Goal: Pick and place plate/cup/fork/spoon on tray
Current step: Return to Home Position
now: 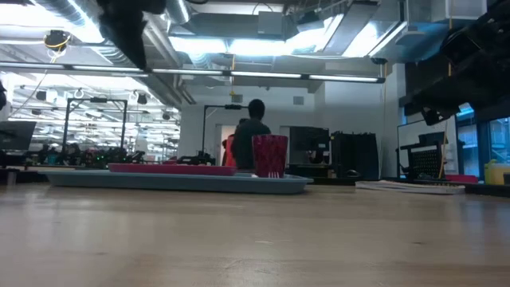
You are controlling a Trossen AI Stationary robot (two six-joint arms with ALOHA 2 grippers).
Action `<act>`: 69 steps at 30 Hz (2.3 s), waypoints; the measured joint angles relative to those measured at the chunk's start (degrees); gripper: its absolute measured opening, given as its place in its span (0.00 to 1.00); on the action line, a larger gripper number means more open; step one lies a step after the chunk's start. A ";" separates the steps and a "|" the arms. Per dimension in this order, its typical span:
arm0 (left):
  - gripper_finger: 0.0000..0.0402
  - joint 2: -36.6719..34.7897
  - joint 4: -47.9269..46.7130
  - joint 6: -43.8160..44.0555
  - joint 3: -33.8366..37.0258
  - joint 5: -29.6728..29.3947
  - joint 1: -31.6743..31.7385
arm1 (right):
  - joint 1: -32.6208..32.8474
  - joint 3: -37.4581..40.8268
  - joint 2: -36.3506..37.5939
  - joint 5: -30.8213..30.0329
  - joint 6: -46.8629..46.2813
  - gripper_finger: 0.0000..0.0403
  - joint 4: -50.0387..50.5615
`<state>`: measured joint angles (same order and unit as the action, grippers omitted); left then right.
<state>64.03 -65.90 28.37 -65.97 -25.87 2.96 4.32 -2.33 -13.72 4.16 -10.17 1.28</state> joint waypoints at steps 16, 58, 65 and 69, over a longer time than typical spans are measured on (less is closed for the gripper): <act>0.09 -25.27 46.32 -15.28 35.82 12.80 -4.58 | -0.02 -0.02 0.42 4.48 10.42 0.26 -6.24; 0.09 -63.89 70.52 -18.45 65.41 25.21 -4.48 | -0.02 -6.82 4.66 7.94 10.70 0.26 10.80; 0.09 -63.89 67.97 -18.63 65.41 26.91 -4.50 | -0.02 -6.82 4.66 4.42 12.09 0.26 14.01; 0.09 -63.89 68.09 -18.55 65.41 26.93 -4.50 | -0.02 -6.82 5.22 4.90 11.61 0.26 13.87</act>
<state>0.14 2.20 9.82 -0.56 1.06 -1.54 4.29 -9.15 -8.49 9.06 1.45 15.16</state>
